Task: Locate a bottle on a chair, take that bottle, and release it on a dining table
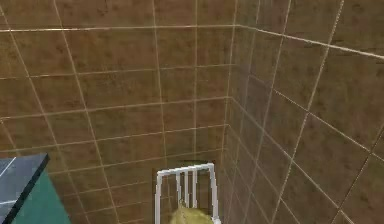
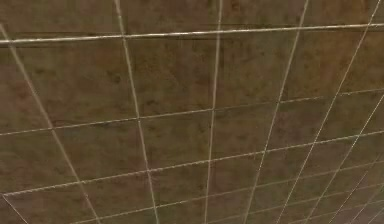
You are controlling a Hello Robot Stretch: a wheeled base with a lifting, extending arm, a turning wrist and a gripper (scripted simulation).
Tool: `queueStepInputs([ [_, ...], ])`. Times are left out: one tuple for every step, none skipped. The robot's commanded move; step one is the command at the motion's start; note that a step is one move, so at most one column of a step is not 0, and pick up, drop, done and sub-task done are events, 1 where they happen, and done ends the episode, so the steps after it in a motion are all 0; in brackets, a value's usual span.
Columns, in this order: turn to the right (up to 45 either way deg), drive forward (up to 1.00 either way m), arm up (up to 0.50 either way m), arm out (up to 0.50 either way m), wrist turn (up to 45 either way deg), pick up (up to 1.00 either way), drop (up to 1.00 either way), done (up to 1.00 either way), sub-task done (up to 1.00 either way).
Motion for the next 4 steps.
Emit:
queueStepInputs([
  [-45.0, 0.00, 0.00, 0.00, 0.0, 0.00, 0.00, 0.00, 0.00],
  [-30.0, 0.00, 0.00, 0.00, 0.0, 0.00, 0.00, 0.00, 0.00],
  [0.0, 0.00, 0.50, 0.00, 0.0, 0.00, 0.00, 0.00, 0.00],
  [0.0, 0.00, 0.04, 0.00, 0.0, 0.00, 0.00, 0.00, 0.00],
])
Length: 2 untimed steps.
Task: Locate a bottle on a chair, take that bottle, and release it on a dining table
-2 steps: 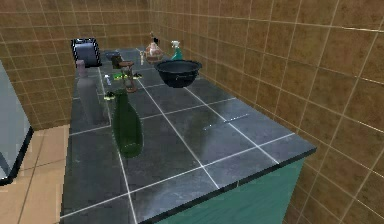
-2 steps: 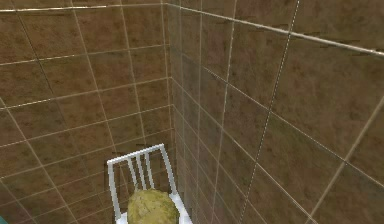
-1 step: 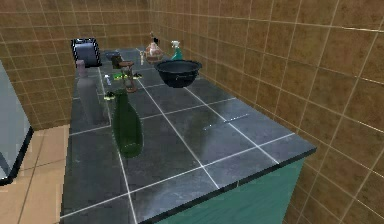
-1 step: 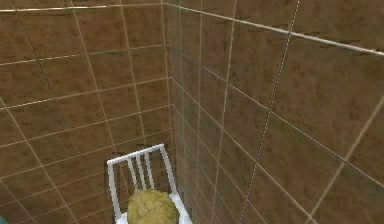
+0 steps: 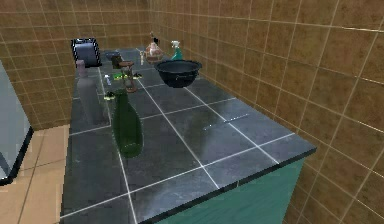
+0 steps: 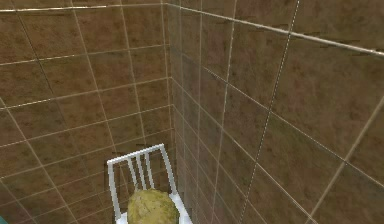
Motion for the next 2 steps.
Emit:
queueStepInputs([
  [0.0, 0.00, 0.00, 0.18, 0.0, 0.00, 0.00, 0.00, 0.00],
  [0.0, 0.00, 0.00, 0.00, 45.0, 0.00, 0.00, 0.00, 0.00],
])
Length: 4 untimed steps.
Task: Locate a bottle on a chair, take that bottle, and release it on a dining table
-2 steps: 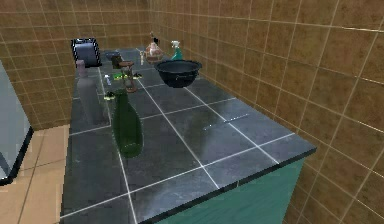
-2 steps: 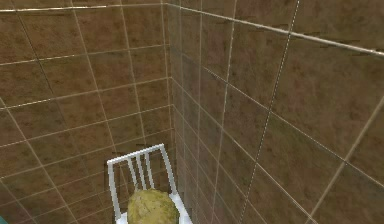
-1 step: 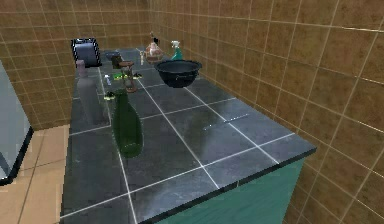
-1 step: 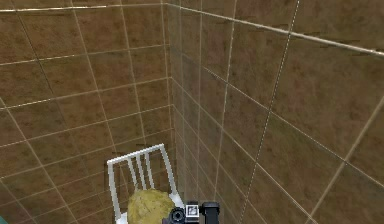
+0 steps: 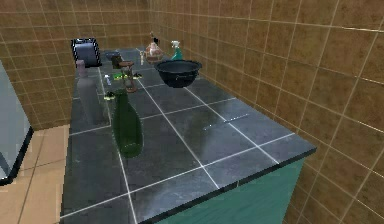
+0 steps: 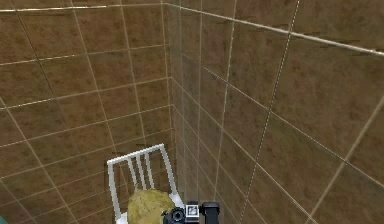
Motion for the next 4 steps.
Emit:
queueStepInputs([
  [0.0, 0.00, 0.00, 0.00, 45.0, 0.00, 0.00, 0.00, 0.00],
  [0.0, 0.00, 0.00, 0.00, 45.0, 0.00, 0.00, 0.00, 0.00],
  [0.0, 0.00, 0.00, 0.00, 9.0, 0.00, 0.00, 0.00, 0.00],
  [0.0, 0.00, -0.30, 0.00, 0.0, 0.00, 0.00, 0.00, 0.00],
])
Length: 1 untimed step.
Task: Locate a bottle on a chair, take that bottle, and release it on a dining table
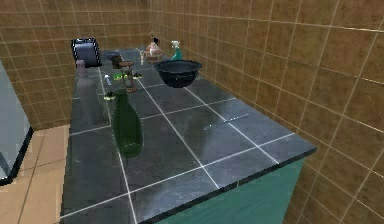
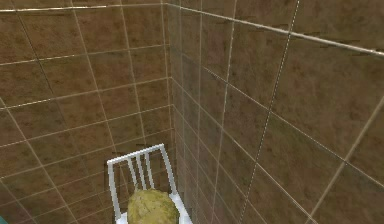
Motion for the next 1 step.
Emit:
queueStepInputs([
  [0.0, 0.00, 0.00, 0.00, 0.0, 1.00, 0.00, 0.00, 0.00],
])
